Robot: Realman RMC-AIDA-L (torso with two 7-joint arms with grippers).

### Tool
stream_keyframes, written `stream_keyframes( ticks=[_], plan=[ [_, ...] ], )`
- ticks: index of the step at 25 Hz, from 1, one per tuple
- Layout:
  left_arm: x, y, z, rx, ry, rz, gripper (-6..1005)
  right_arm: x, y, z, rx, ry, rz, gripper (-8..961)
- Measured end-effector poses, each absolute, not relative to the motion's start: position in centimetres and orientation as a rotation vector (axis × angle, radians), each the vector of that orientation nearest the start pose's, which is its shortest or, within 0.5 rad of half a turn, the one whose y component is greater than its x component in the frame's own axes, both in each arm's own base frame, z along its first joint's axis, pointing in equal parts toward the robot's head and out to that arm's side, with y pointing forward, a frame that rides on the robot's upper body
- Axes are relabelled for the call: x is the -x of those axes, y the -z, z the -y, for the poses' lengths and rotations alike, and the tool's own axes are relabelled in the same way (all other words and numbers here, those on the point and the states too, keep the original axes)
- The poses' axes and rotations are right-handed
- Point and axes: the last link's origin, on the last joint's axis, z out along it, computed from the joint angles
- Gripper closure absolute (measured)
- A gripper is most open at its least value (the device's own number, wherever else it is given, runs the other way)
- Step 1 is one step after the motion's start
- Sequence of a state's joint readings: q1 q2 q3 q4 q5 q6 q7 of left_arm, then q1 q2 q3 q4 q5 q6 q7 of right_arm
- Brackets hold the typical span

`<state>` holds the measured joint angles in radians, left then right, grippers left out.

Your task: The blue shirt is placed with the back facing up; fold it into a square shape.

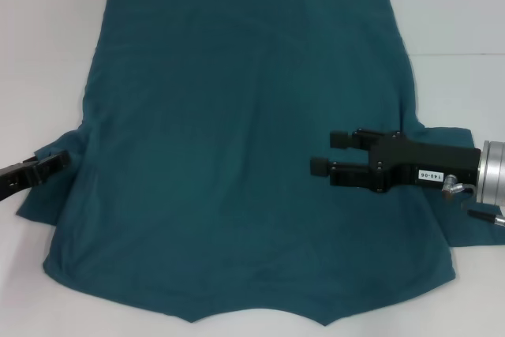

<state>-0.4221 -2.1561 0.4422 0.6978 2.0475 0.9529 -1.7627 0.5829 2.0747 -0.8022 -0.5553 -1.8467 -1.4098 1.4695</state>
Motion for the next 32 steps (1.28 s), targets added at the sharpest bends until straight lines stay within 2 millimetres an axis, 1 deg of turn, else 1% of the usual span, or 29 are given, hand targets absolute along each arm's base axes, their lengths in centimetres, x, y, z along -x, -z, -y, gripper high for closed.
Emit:
stream_keyframes(
  ticks=[3, 8, 14, 16, 22, 25, 32],
  plan=[
    [37.2, -2.9, -34.0, 1.788, 0.555, 1.34, 184, -24.5, 2.0, -35.2, 2.654, -0.781, -0.785, 128],
    [37.0, -2.7, -34.0, 1.807, 0.546, 1.337, 411, -24.6, 2.1, -35.0, 2.652, -0.782, -0.793, 128],
    [36.9, -2.6, -34.0, 1.814, 0.547, 1.338, 644, -24.7, 2.1, -34.9, 2.651, -0.782, -0.796, 128],
    [36.9, -2.5, -34.0, 1.815, 0.549, 1.339, 856, -24.7, 2.1, -34.9, 2.651, -0.783, -0.797, 128],
    [36.9, -2.8, -34.1, 1.814, 0.547, 1.332, 997, -24.7, 2.1, -35.0, 2.646, -0.787, -0.801, 128],
    [36.9, -3.2, -34.3, 1.807, 0.546, 1.323, 997, -24.6, 2.2, -35.0, 2.641, -0.796, -0.805, 128],
    [37.2, -5.1, -35.0, 1.774, 0.526, 1.274, 996, -24.4, 2.2, -35.1, 2.63, -0.819, -0.809, 128]
  ],
)
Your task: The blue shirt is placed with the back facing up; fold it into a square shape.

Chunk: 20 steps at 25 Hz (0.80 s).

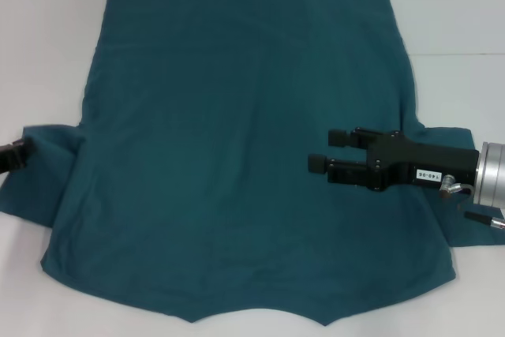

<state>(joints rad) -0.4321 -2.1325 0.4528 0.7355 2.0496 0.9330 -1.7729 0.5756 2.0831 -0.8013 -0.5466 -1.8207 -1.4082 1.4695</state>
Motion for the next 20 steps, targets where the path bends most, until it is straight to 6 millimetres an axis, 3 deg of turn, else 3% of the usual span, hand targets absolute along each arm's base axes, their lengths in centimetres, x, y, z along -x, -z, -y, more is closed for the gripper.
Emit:
stream_keyframes(
  ticks=[20],
  plan=[
    [37.0, -7.6, -37.4, 1.749, 0.4, 1.151, 995, -24.4, 2.6, -35.0, 2.62, -0.834, -0.835, 128]
  ],
)
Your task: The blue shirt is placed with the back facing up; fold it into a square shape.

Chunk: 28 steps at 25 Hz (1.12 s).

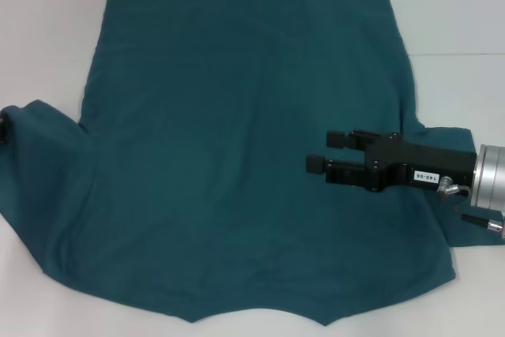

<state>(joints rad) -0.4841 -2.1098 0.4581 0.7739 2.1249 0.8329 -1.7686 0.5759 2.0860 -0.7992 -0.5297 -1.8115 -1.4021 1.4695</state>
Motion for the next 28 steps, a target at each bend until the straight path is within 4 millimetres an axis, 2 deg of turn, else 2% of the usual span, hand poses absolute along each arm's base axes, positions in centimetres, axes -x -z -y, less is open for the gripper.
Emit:
stream_keyframes(
  ticks=[8, 16, 28],
  plan=[
    [36.5, -8.2, -38.0, 1.749, 0.395, 1.115, 994, -24.4, 2.7, -35.0, 2.62, -0.833, -0.84, 129],
    [35.4, -7.3, -37.7, 1.811, 0.445, 1.133, 993, -24.4, 2.8, -35.0, 2.619, -0.831, -0.837, 128],
    [30.7, -5.7, -36.0, 2.109, 0.639, 1.165, 992, -24.5, 2.8, -35.0, 2.618, -0.828, -0.833, 128]
  ],
)
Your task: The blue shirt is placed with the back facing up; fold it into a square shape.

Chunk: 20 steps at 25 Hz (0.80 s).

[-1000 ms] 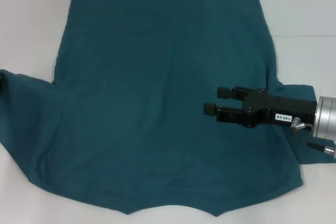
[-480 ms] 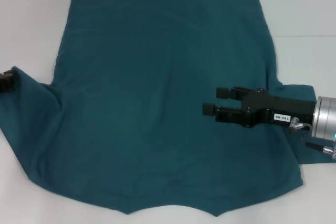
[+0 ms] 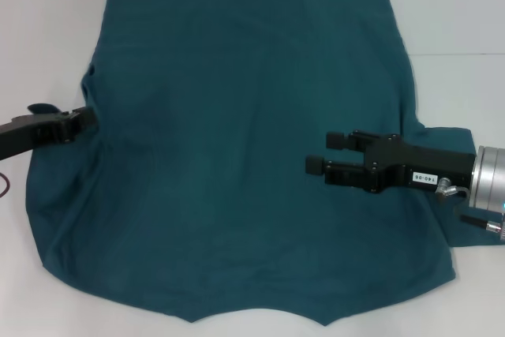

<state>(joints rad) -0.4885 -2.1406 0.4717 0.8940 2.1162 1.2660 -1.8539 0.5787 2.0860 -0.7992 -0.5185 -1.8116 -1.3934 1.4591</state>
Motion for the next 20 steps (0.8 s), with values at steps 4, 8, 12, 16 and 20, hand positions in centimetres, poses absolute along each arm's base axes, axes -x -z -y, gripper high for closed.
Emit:
stream_keyframes(
  ticks=[4, 8, 12, 16, 20],
  plan=[
    [30.0, -5.4, -36.2, 2.13, 0.665, 1.181, 992, -24.6, 2.8, -34.9, 2.618, -0.826, -0.835, 129],
    [29.3, -4.4, -36.4, 2.151, 0.689, 1.192, 992, -24.7, 2.8, -34.8, 2.618, -0.824, -0.837, 129],
    [28.8, -3.2, -36.6, 2.167, 0.721, 1.223, 991, -24.7, 2.9, -34.8, 2.621, -0.822, -0.835, 128],
    [28.6, -2.4, -36.5, 2.184, 0.744, 1.24, 991, -24.7, 2.9, -34.7, 2.622, -0.821, -0.836, 128],
    [28.4, -1.8, -36.2, 2.21, 0.764, 1.207, 925, -24.8, 2.9, -34.7, 2.62, -0.822, -0.839, 128]
  ],
)
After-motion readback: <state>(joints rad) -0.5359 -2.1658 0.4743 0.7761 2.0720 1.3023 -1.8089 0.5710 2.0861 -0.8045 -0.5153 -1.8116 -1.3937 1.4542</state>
